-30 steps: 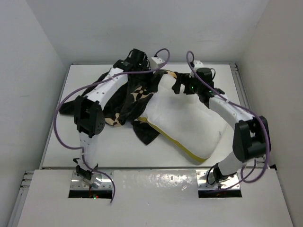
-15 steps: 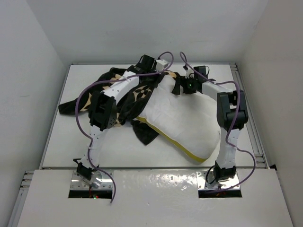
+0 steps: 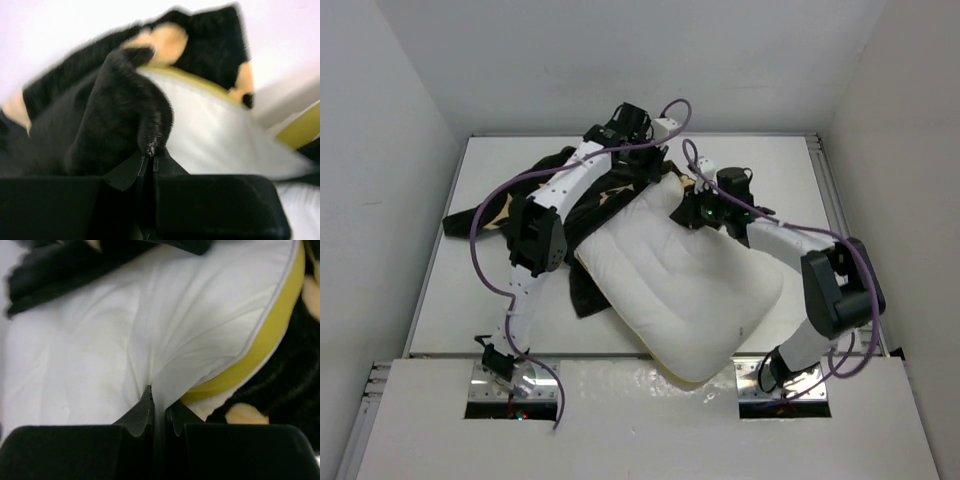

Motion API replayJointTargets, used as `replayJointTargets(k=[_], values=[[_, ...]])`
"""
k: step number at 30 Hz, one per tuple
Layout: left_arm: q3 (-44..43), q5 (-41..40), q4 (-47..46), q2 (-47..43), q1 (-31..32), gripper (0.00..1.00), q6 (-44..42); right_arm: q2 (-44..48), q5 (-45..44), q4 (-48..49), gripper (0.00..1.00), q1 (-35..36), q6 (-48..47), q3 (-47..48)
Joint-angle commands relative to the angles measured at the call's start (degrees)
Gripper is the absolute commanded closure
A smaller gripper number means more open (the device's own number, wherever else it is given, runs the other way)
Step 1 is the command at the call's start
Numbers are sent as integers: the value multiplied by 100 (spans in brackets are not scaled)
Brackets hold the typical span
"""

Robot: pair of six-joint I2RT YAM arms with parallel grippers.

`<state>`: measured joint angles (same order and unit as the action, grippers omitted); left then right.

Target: Put the pillow into the pillowcase

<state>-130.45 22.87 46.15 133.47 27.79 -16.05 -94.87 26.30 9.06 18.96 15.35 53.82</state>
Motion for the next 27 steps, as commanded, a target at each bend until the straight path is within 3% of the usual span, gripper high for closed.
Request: replayJointTargets(k=[1,7,15,22,25,27], values=[[-760,1349,127,-550,358,100,-564,766,385,1843,100,450,695,-301],[-851,2519,1876,-716,596,100,-1996,1338,-1056,3074,100,424,1444,-723],[-665,3241,2925,-972,771,100,-3175,1314,-2787,3524,100,328,2375,-961],[-244,2698,2680,-1025,1000,100,-2966,1067,-3940,3226,100,389,3105,-838],[-60,1901,2268,-1033,948,98,-2370,1172,-3520,3137,100,398,2597,-882],[-15,1442,1996,-1068,817,95,-2096,1303,-2791,3041,100,477,2035,-1013]])
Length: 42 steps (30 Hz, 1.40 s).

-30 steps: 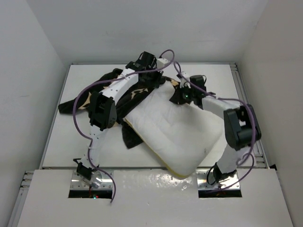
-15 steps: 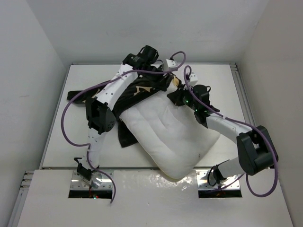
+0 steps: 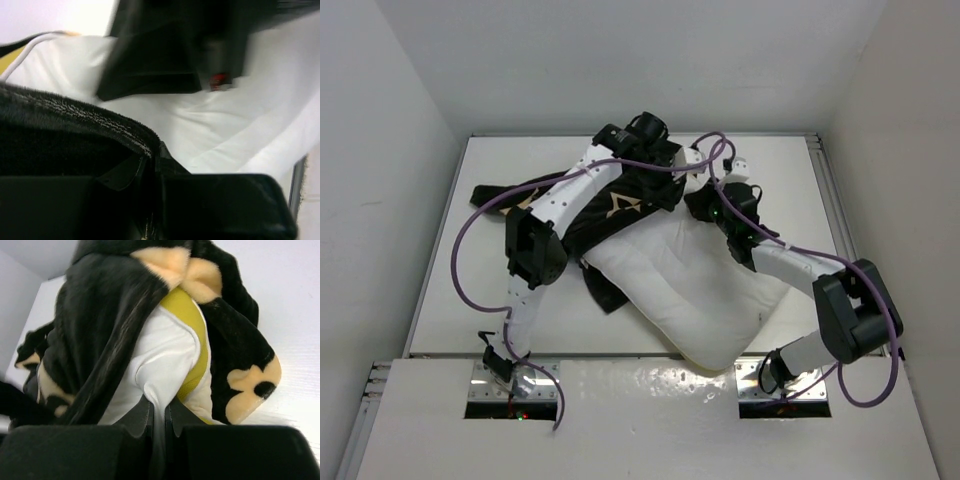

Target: Put the pillow into the pillowcase

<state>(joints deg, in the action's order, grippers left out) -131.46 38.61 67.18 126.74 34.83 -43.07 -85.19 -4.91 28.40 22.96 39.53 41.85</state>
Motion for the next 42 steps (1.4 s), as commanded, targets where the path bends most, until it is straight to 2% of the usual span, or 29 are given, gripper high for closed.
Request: replayJointTargets(k=[1,3,4,5,6,8,9,11,12,14,16,18,19,21,22,26,29,30,31,33,35,36,38,39,40,41,42], values=[[103,-630,-195,-430,60,94,937,414,472,1002,100,129,-576,123],[322,-1239,-598,-623,-107,91,1291,651,464,632,100,322,-1068,-79],[444,-1990,-731,-711,-134,89,1492,713,464,553,100,375,-1157,-141],[785,-2389,-880,-808,-152,88,1538,766,464,483,100,472,-1210,-289],[980,-3055,-1169,-1043,-152,82,1538,810,638,482,100,507,-1167,-361],[1551,-3394,-1338,-1290,-134,79,1355,758,797,648,100,657,-930,-545],[1675,-3569,-1391,-1344,-117,72,1284,723,990,745,100,692,-799,-615],[1877,-3597,-1348,-1388,-134,64,1257,556,1158,1315,100,788,-352,-852],[1913,-3571,-1269,-1397,-160,57,1266,504,1211,1534,100,806,-175,-958],[2088,-3510,-1303,-1485,-231,51,1354,380,1159,2203,99,798,272,-1177],[2342,-3536,-1408,-1564,-266,45,1441,345,975,2171,87,737,258,-1170],[2510,-3562,-1628,-1704,-336,40,1520,345,913,1724,80,675,100,-890],[2676,-3562,-1707,-1731,-354,38,1556,336,921,1077,66,640,-110,-749],[2748,-3519,-1935,-1793,-380,34,1643,257,948,406,46,569,-357,-231],[2792,-3492,-2006,-1793,-380,33,1670,231,991,-197,32,543,-576,-73],[2635,-3439,-2060,-1618,-380,32,1819,134,1245,-862,21,88,-552,403],[2599,-3255,-1709,-1687,-485,32,1820,213,1746,-1222,19,-195,-831,639],[2625,-3150,-1682,-1748,-529,31,1820,300,1930,-1432,19,-195,-1085,745],[2678,-3097,-1664,-1914,-625,29,1820,327,2002,-1991,21,-126,-1749,946],[2669,-2800,-1524,-2091,-749,20,1794,519,2029,-2522,26,41,-2350,1053],[2643,-2544,-1384,-2406,-976,1,1776,696,2090,-2823,30,330,-3052,993],[2652,-2421,-1322,-2530,-1082,0,1758,783,2160,-2971,43,436,-3265,931],[2774,-2174,-1243,-2924,-1406,0,1697,1047,2336,-2981,64,866,-3697,739],[3044,-2165,-1233,-3066,-1530,0,1636,1083,2354,-2955,80,1025,-3811,685],[3239,-2139,-1242,-3381,-1775,11,1574,1109,2310,-2928,83,1374,-3908,606],[3441,-2147,-1277,-3532,-1891,74,1487,1083,2240,-2902,84,1569,-3909,579],[3660,-2252,-1338,-3690,-2005,91,1433,1040,2179,-2876,82,1736,-3909,562]])
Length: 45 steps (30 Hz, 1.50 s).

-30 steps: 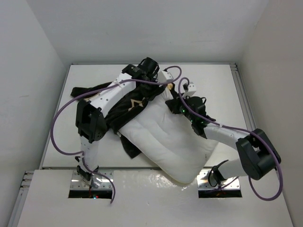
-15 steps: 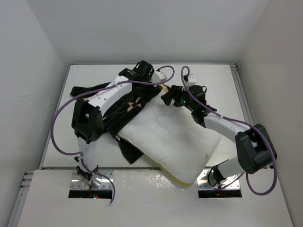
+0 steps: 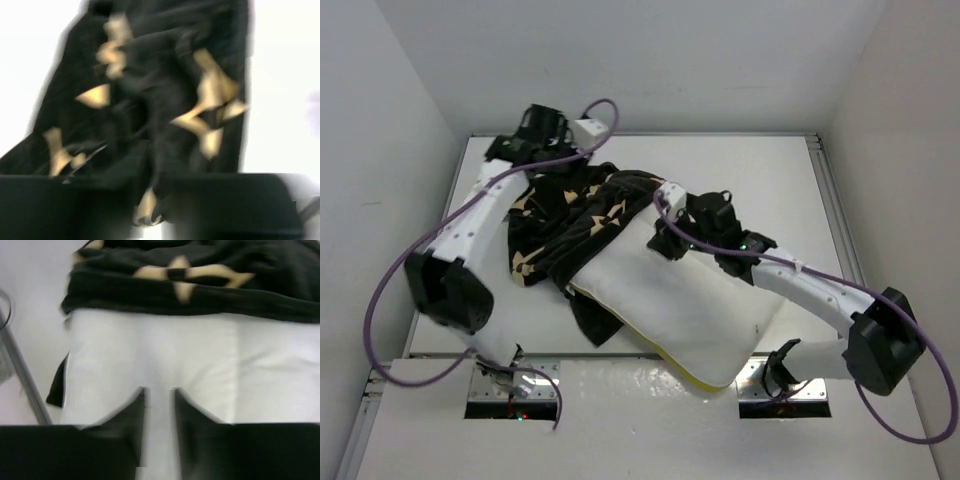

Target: Put the pillow into the pillowcase

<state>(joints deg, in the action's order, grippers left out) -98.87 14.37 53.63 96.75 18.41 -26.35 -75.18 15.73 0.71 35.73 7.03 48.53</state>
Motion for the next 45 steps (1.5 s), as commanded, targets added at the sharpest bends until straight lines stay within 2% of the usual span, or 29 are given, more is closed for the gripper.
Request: replayJointTargets(k=[1,3,4,6,7,10,13,19,25,29,32,33,35,36,37,38,39,40,41,42,43,45], values=[[873,137,-18,-980,-565,99,-291,-23,-68,-106,64,801,-659,-125],[1281,145,34,-1210,-733,99,-545,-304,-236,131,41,1093,-841,-116],[1648,154,103,-1376,-847,94,-599,-539,-376,183,25,1338,-896,-12],[2149,154,113,-1501,-953,88,-635,-778,-526,193,10,1559,-914,147],[2292,154,113,-1597,-1049,74,-617,-901,-588,201,1,1726,-922,322],[2767,408,113,-1721,-1287,47,-573,-1306,-702,166,1,2017,-966,657],[3171,602,-97,-1870,-1472,35,-573,-1631,-904,123,1,2298,-1045,876],[3620,523,-511,-1573,-1455,33,-564,-2387,-2072,-387,1,2518,-923,1482],[3278,576,-371,-983,-1218,30,-731,-2923,-2539,-713,1,2518,-835,1949],[3023,768,-397,-746,-1156,32,-854,-3099,-2645,-818,1,2501,-747,2169],[2988,997,-449,-552,-1130,42,-837,-3240,-2557,-880,7,2483,-562,2362],[2970,1024,-450,-482,-1095,49,-837,-3266,-2540,-897,10,2483,-562,2415],[2909,1085,-415,-394,-1059,56,-881,-3354,-2496,-923,25,2475,-501,2459],[2874,1085,-388,-289,-1016,65,-907,-3363,-2478,-958,31,2466,-483,2511],[2760,1085,-371,-236,-989,70,-942,-3381,-2434,-1011,46,2448,-448,2547],[2681,1094,-379,-140,-963,80,-934,-3363,-2399,-1029,55,2396,-352,2599],[2602,1120,-379,-87,-954,86,-934,-3354,-2364,-1029,63,2352,-290,2600],[2418,1138,-397,-25,-945,91,-916,-3337,-2242,-1012,76,2317,-211,2617],[2286,1147,-458,97,-919,98,-881,-3293,-2154,-942,83,2186,-19,2626],[2171,1138,-511,151,-919,100,-829,-3284,-2040,-898,88,2097,87,2644],[1883,1112,-581,230,-892,100,-689,-3267,-1821,-801,98,1922,375,2652],[1548,998,-792,432,-866,100,-434,-3301,-1635,-696,100,1720,684,2793]])
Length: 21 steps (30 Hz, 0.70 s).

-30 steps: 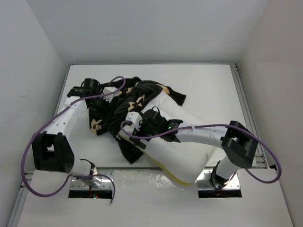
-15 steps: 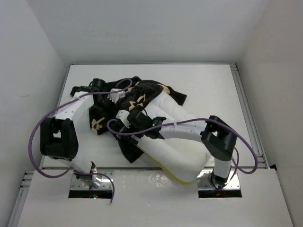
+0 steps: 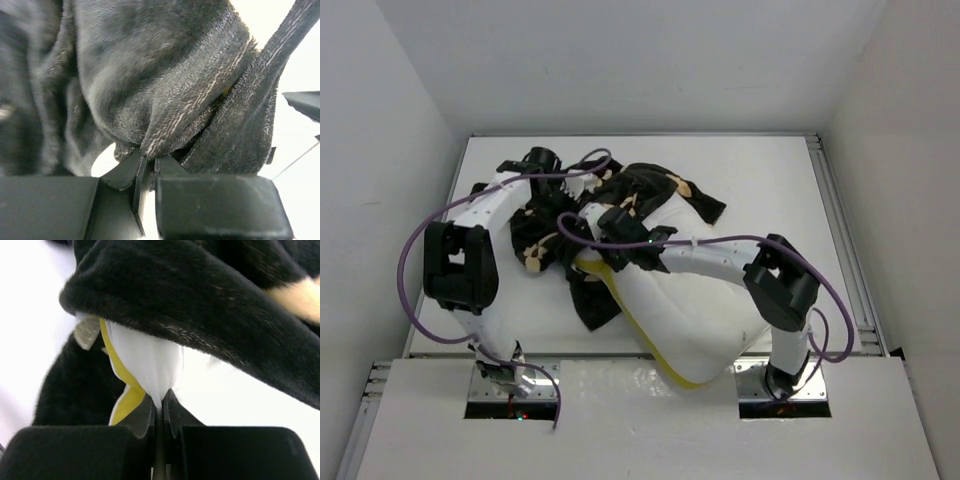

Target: Put the pillow into the pillowcase

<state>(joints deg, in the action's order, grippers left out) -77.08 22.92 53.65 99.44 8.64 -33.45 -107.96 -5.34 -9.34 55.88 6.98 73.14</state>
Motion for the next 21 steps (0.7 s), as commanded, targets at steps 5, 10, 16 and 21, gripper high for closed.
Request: replayJointTargets(k=[5,10,16,21], values=[[-1994,-612,-1155,682,173,65,918,-260,1191,1056,100,-990,2024,762],[-2269,-885,-1137,455,129,19,1130,-568,1738,1601,100,-1439,3045,824],[-1083,-859,-1366,-388,102,12,982,-577,1747,1812,100,-1448,3282,552],[-319,-893,-979,-522,173,95,367,-524,1730,1936,100,-1474,3354,429]])
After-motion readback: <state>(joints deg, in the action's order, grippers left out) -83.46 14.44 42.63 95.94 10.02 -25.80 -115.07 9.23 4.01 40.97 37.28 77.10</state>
